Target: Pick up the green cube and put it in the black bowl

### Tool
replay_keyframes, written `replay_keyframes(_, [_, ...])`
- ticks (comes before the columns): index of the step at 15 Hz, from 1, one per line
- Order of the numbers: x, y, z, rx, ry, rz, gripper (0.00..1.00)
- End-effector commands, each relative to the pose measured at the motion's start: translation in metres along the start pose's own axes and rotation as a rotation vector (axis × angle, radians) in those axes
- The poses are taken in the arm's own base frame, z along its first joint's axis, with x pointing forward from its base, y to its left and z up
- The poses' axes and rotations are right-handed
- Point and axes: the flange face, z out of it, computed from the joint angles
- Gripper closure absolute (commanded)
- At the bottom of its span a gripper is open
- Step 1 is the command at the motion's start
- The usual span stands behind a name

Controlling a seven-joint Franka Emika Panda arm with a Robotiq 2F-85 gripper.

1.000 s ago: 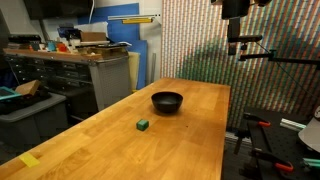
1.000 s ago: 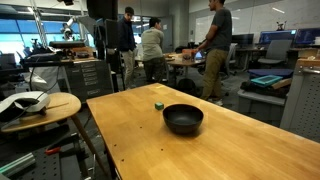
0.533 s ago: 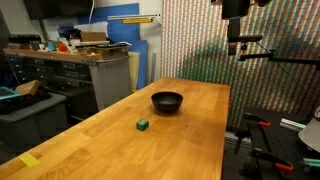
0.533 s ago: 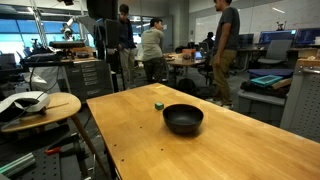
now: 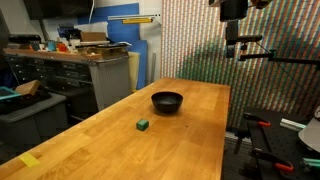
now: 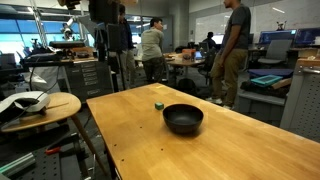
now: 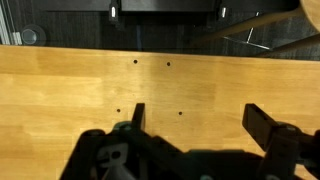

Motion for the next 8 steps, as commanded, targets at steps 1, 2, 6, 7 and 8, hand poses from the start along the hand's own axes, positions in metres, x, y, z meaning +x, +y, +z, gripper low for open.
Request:
replay_keyframes(1, [0.025,-0.033,0.011,-0.007,0.015,-0.023,0.0])
replay_keyframes(2, [0.032,-0.043,0.017,-0.01,0.021,-0.033,0.0])
replay_keyframes(6, [0.067,-0.095,0.043,-0.007,0.059,-0.056,0.0])
replay_keyframes(7, [0.078,-0.107,0.052,-0.007,0.065,-0.051,0.0])
replay_keyframes(8, [0.087,-0.117,0.059,-0.008,0.074,-0.042,0.0])
